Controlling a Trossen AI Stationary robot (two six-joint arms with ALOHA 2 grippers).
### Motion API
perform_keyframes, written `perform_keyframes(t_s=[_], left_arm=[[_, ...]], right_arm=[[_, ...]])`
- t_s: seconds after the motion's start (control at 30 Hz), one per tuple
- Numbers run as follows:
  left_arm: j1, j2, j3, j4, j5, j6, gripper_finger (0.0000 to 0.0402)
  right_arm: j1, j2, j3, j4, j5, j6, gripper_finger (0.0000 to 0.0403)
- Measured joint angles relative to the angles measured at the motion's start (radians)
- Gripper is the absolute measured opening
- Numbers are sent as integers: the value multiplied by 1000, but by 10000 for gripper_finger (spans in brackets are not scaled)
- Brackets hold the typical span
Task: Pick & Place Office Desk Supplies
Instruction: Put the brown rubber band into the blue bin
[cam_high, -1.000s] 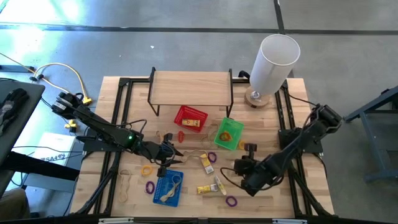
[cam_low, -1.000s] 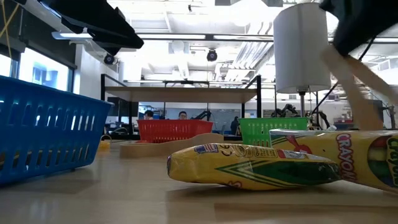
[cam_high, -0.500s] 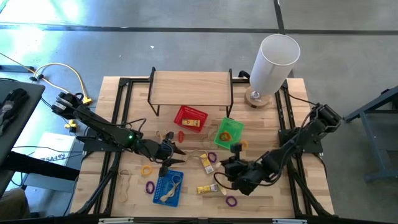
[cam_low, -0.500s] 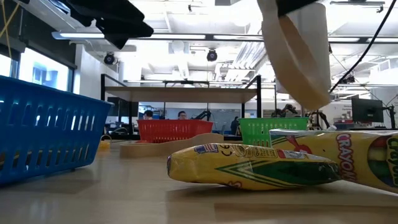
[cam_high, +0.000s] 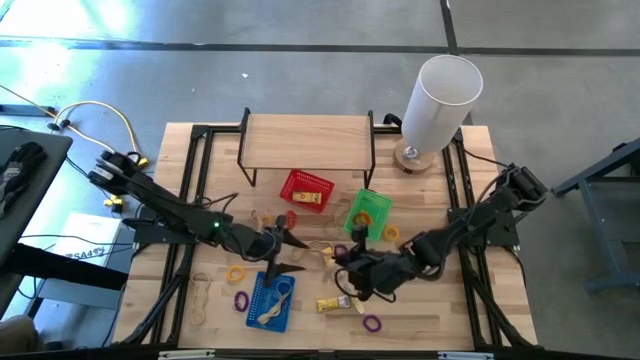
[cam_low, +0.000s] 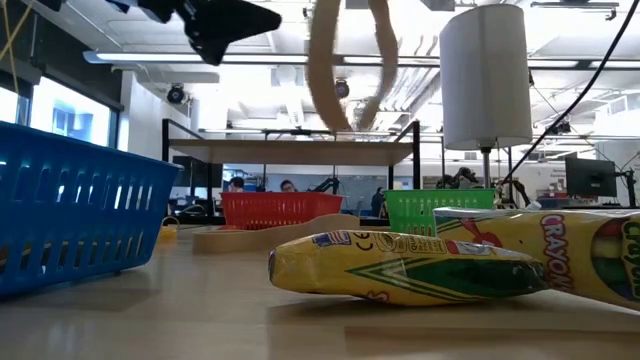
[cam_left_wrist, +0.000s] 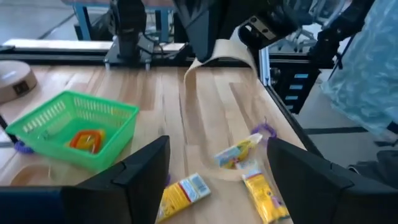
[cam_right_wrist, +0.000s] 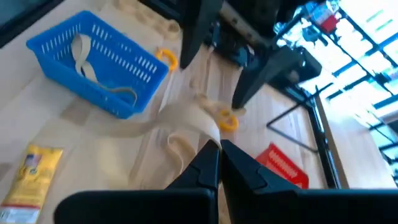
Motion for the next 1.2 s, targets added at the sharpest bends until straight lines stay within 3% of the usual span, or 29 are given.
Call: perform_keyframes(t_s=[0.17, 0.43, 0.9, 1.2], left_arm=[[12, 76, 0, 112, 3, 35, 262], [12, 168, 0, 313, 12, 32, 262], [52, 184, 0, 323, 125, -11, 256], [57, 184, 0, 323, 125, -9, 192]], right_arm=[[-32, 0, 0, 74, -51, -53, 3], [-79, 0, 0, 107, -26, -83, 2], [-144, 0, 0, 110, -32, -80, 2], [-145, 0, 1, 110, -56, -77, 2]])
